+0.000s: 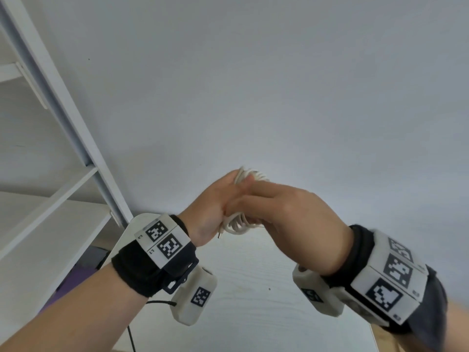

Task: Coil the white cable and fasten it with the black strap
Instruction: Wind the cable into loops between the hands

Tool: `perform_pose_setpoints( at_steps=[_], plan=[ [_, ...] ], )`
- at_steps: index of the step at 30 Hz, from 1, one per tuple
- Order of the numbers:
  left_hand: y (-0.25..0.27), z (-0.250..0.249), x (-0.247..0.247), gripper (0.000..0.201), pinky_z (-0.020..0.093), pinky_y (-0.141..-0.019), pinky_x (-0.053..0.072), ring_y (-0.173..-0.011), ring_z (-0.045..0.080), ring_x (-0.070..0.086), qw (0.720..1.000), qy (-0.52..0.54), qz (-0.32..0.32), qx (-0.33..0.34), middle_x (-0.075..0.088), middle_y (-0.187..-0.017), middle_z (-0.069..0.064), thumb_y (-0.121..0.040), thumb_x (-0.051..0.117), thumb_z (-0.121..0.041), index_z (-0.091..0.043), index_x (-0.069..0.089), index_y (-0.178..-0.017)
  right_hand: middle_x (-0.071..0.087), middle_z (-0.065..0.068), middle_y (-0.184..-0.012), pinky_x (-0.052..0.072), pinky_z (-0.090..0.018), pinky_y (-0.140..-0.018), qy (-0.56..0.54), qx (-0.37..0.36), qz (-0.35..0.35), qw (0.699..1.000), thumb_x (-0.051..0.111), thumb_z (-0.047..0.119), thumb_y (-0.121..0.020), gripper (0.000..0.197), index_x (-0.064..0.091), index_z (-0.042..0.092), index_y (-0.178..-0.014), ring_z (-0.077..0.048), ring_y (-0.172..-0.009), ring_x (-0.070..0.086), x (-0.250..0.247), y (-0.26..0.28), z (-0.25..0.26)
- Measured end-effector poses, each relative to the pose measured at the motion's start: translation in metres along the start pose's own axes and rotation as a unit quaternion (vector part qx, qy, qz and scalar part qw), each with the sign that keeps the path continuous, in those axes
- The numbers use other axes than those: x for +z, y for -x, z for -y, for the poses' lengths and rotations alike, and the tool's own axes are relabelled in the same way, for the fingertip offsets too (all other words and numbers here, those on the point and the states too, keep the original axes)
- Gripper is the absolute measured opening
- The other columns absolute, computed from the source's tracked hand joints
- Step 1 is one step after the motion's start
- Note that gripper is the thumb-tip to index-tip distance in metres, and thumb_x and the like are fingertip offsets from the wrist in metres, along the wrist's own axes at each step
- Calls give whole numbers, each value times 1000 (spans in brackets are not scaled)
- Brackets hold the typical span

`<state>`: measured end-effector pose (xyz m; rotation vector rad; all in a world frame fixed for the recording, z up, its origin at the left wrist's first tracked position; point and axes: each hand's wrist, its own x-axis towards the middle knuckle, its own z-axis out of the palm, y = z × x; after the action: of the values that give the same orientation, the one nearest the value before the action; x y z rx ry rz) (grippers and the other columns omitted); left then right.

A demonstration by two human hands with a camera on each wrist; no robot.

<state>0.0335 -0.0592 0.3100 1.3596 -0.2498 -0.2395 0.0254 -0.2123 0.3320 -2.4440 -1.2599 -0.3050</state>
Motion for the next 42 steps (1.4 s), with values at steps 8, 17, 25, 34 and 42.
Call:
perform_pose_setpoints(
  at_steps=[8,17,25,34,42],
  plan=[
    [5,1,2,35,23,-39,39,-25,10,35,999,12,42,-26,56,-52,3,-89,43,-31,-20,64,-63,50,11,-88,53,-35,-63,-93,22,-69,993,47,12,-86,26,53,34,-99,-9,-71,58,-12,-13,-6],
    [10,2,-2,57,10,-35,27,-20,2,26,979,129,129,-89,62,-52,3,-88,27,-58,-6,47,-75,48,7,-83,33,-10,-50,-251,93,-77,960,62,21,-78,23,55,25,-100,-7,-42,38,-19,-19,-27],
    [11,-10,-6,51,7,-34,28,-21,-1,26,968,121,186,-116,37,-42,-7,-77,44,-62,-11,49,-73,58,12,-84,45,-24,-74,-257,51,-46,964,33,61,-86,36,60,38,-92,-10,-80,58,-3,-12,-26],
    [6,-17,-11,46,10,-32,26,-24,-4,27,970,88,190,-121,37,-40,-15,-76,57,-59,-14,55,-64,59,5,-62,42,-23,-55,-237,97,-52,965,48,80,-59,62,56,22,-77,-8,-58,54,12,-11,-30],
    [-6,-22,-8,32,19,-46,41,-34,5,30,994,-49,53,-77,36,-44,-8,-80,55,-40,-11,49,-66,65,-4,-67,49,-20,-56,-498,167,-76,848,75,53,-59,59,62,0,-81,-10,-54,59,38,-14,-43]
  ],
)
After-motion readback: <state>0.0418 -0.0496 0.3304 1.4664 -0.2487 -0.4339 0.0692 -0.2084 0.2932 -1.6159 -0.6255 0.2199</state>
